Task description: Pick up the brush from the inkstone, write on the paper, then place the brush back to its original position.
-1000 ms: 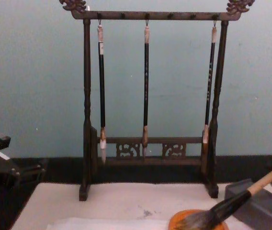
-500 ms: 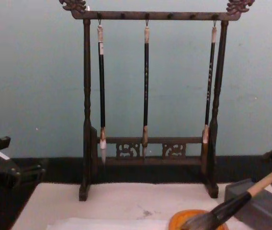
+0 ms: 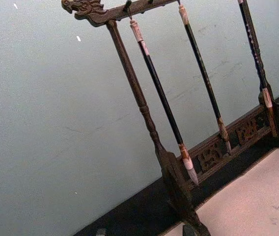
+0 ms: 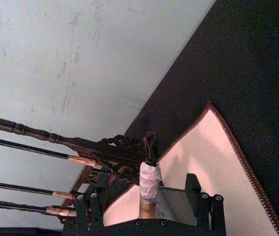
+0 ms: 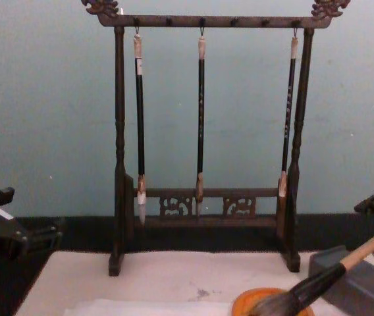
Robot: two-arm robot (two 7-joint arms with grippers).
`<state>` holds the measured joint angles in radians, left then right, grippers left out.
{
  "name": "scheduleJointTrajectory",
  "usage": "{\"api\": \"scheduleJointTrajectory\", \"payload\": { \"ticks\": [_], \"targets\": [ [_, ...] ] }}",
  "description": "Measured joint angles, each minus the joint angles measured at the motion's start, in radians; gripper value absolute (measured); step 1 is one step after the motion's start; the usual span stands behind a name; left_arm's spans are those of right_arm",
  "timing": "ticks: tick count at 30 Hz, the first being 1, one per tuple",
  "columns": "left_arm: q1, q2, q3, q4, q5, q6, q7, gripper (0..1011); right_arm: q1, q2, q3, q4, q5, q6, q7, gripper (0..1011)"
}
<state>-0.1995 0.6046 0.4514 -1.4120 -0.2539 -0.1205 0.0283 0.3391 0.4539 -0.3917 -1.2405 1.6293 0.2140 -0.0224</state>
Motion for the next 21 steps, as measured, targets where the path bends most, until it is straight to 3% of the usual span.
{"api": "scheduleJointTrajectory", "payload": {
  "ticks": [7, 16, 21],
  "targets": [
    [0.0, 0.0, 0.0, 0.0, 0.0, 0.0, 0.0, 1010, -0.011, 0.012, -0.002, -0.027, 0.009, -0.002, -0.005, 1000],
    [0.0, 0.0, 0.0, 0.0, 0.0, 0.0, 0.0, 1010, -0.081, 0.056, 0.012, -0.148, 0.062, -0.029, -0.065, 1000],
    [0.0, 0.0, 0.0, 0.0, 0.0, 0.0, 0.0, 1010, -0.14, 0.099, 0.022, -0.233, 0.076, -0.057, -0.116, 1000]
  ]
}}
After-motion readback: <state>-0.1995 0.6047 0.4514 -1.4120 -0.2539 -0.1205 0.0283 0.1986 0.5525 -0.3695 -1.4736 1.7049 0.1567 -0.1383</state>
